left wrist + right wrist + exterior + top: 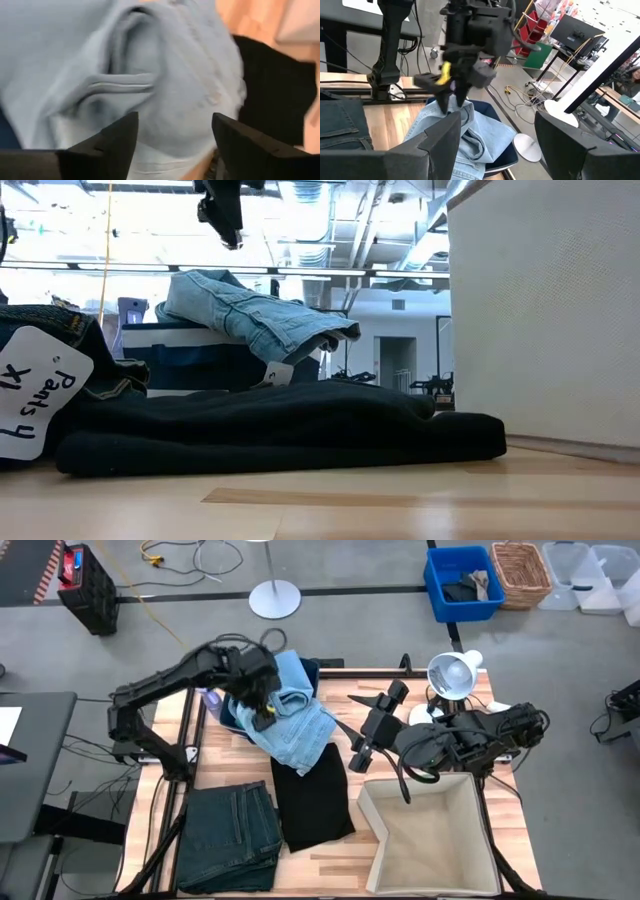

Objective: Sort clothes
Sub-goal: Put the gray pants into the blue bin

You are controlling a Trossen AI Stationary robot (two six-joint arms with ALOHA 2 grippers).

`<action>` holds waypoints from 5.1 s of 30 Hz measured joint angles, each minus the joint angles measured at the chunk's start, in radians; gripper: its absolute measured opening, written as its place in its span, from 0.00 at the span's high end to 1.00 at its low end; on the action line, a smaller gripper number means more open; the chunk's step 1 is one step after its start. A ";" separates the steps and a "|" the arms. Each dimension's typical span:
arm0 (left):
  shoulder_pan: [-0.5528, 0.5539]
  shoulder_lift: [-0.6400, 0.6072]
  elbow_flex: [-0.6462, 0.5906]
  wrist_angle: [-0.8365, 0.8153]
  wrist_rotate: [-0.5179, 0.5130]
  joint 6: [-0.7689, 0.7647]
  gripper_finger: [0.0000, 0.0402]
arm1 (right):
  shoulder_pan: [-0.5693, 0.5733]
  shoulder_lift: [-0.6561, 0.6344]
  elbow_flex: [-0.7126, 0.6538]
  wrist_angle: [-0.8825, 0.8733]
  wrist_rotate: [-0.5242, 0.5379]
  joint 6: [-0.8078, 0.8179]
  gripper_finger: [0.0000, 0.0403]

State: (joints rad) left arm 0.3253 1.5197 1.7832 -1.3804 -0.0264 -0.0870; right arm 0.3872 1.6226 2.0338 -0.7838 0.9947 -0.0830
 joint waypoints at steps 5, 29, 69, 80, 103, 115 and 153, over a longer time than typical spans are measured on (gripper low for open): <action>-0.094 0.057 0.000 0.002 0.014 0.020 0.50 | -0.004 0.000 0.000 0.011 0.001 -0.007 0.33; 0.059 0.376 0.000 -0.023 -0.005 0.023 0.70 | 0.051 0.000 0.000 0.038 0.061 -0.012 0.33; 0.207 0.295 -0.343 0.203 0.047 -0.037 0.79 | 0.050 0.000 0.000 0.125 0.081 -0.049 0.33; 0.198 0.178 -0.230 0.256 0.055 -0.030 0.39 | 0.043 0.000 0.000 0.126 0.080 -0.049 0.33; -0.120 -0.213 -0.221 0.122 -0.006 -0.052 0.39 | -0.023 -0.020 0.000 0.171 -0.051 -0.111 0.33; -0.386 0.033 -0.221 0.071 -0.250 0.125 0.37 | -0.036 -0.035 0.000 0.167 -0.059 -0.136 0.33; -0.392 0.259 -0.159 0.012 -0.556 0.078 0.95 | -0.007 -0.034 0.000 0.172 -0.052 -0.128 0.33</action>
State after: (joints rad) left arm -0.0670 1.7786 1.6244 -1.3679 -0.5826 -0.0085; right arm 0.3798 1.5890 2.0338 -0.6117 0.9424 -0.2108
